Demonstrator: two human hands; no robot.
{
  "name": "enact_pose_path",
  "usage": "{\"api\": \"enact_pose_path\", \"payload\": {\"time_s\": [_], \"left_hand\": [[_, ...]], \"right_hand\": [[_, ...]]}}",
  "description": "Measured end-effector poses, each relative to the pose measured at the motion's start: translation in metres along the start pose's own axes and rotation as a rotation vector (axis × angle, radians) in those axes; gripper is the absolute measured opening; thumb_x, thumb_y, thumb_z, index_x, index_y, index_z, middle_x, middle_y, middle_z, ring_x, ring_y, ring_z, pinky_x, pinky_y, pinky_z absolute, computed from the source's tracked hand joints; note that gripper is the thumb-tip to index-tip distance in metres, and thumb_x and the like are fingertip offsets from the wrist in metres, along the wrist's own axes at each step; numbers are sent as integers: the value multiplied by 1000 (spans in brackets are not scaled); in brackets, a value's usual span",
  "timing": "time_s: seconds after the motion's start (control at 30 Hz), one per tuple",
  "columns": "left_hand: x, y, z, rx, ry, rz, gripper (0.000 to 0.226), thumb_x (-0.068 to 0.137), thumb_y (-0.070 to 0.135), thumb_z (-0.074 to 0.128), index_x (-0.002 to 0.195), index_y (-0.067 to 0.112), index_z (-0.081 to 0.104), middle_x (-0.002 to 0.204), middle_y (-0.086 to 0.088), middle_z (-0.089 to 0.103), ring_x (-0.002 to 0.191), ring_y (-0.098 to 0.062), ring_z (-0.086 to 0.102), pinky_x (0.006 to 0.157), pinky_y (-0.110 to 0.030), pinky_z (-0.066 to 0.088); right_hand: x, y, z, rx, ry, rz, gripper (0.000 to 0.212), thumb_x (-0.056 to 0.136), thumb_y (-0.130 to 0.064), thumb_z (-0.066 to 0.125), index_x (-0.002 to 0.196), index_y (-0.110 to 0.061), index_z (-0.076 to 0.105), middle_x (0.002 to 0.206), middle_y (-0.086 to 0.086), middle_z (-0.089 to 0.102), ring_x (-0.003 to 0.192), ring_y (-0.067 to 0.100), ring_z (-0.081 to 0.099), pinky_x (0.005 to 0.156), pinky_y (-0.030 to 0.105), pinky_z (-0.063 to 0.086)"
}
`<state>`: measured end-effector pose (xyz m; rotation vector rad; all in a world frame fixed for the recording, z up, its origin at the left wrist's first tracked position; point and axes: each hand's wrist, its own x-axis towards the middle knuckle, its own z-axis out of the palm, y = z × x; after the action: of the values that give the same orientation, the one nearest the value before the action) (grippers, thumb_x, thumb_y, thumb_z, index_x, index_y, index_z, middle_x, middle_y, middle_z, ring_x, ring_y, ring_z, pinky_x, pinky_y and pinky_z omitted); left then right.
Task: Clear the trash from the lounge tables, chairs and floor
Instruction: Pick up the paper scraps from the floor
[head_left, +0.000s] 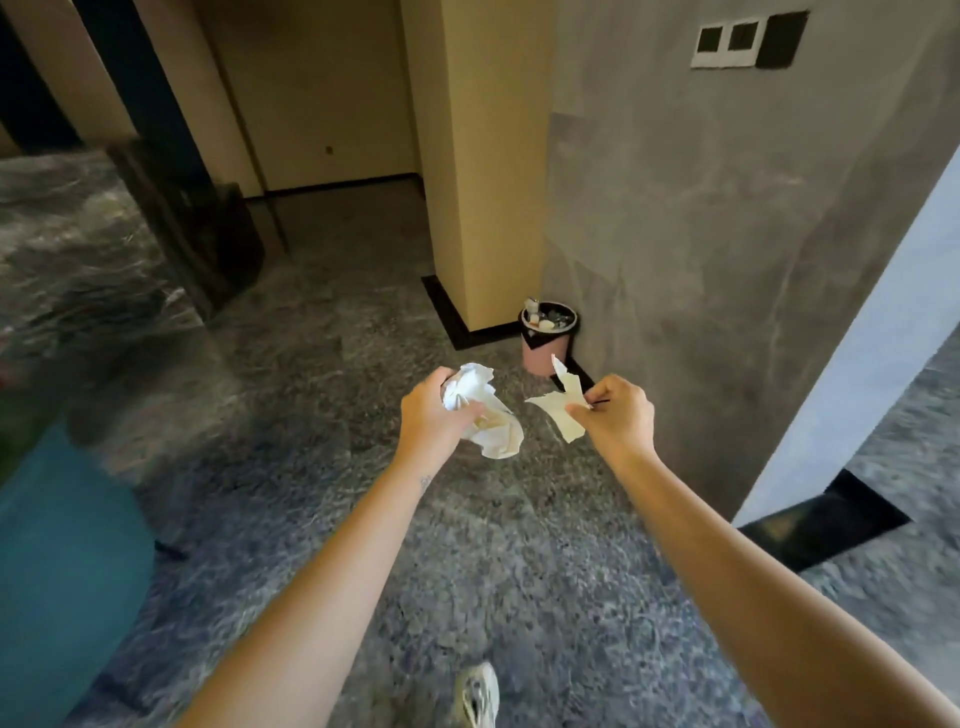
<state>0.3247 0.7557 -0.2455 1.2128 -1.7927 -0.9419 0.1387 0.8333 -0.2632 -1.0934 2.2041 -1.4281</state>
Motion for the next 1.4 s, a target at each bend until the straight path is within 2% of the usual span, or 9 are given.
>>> {"api": "enact_pose_path", "payload": {"time_s": [0.1,0.17,0.37,0.47,0.8,0.93,1.1,1.23,1.4], "left_hand": [[104,-26,28,8,-23,19,24,77,15,74,96,14,59,84,3,58,72,-11,55,52,-15,43],[175,-37,46,10,-61,29,28,77,16,74,102,13,60,88,2,59,78,-14,56,57,-21,44],[378,-49,86,41,-138,59,31,77,12,73,106,14,61,81,12,53,68,4,49,51,-2,36],[464,-52,121,54,-185,62,26,77,11,73,99,16,59,81,10,55,67,0,50,49,-5,37],[759,-91,273,57,-265,91,26,79,6,70,103,4,62,88,-5,62,78,-19,57,50,-7,36],[873,-89,321,141,-286,123,26,81,10,70,104,4,61,84,-2,59,74,-19,54,53,-17,33],[994,-96,370,174,-317,119,27,83,14,68,108,6,59,89,-2,59,76,-19,53,59,-22,38],[1083,-119,424,155,-383,107,26,82,10,69,105,4,60,87,-3,59,74,-17,51,52,-8,35],[1192,-173,509,184,-585,98,32,84,14,67,113,6,58,98,-5,60,82,-18,53,58,-14,37]], "right_hand": [[93,8,44,-14,38,19,19,69,-14,74,68,-15,55,59,-14,51,57,3,49,48,15,31],[157,9,71,-25,64,41,19,69,-14,73,68,-15,54,58,-15,49,55,1,45,48,21,27],[330,4,134,-82,82,110,26,71,-16,74,64,-20,49,61,-13,48,63,11,46,50,23,24],[411,13,150,-85,121,152,30,72,-15,74,61,-23,47,63,-11,51,67,14,48,55,27,30],[728,100,222,-7,180,263,18,76,-16,72,86,-8,60,81,1,57,77,17,52,66,25,37],[847,112,247,52,187,317,16,77,-11,70,83,-10,55,81,3,56,79,22,53,69,30,40],[961,122,278,24,170,332,18,79,-9,68,79,-13,51,80,2,56,78,22,54,69,32,42],[1040,149,309,-37,169,363,18,80,-9,67,83,-14,50,82,2,56,78,23,55,72,35,45],[1124,209,369,-69,251,495,19,81,-8,66,87,-13,48,85,2,52,76,19,49,64,25,34]]}}
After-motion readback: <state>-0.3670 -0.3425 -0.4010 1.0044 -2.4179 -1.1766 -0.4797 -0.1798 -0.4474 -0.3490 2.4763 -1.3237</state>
